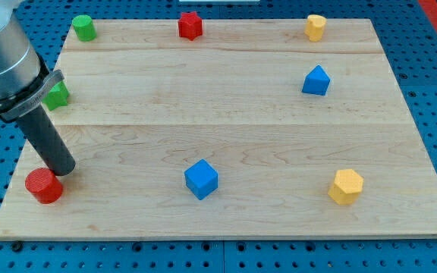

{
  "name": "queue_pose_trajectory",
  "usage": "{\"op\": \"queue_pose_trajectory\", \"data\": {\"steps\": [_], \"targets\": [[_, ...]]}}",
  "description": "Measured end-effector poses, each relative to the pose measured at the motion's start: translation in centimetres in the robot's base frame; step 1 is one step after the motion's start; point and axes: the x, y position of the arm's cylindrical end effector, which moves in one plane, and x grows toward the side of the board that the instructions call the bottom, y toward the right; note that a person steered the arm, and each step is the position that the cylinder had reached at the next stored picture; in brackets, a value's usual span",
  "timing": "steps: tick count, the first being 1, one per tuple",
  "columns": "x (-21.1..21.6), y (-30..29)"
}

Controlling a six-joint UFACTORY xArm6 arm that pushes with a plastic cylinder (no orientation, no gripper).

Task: Move green circle to the centre of the board

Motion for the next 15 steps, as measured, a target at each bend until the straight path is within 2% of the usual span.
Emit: {"op": "queue_pose_trajectory", "data": {"steps": [2,3,4,6,7,8,10,12,15], "targets": [[0.0,0.1],[0.0,2.2],[-3.0,3.9],[-21.7,6.9],[-30.3,6.3],[-33.2,5.1],[-33.3,3.5],[-33.2,-4.1],[-33.2,-7.0]]}}
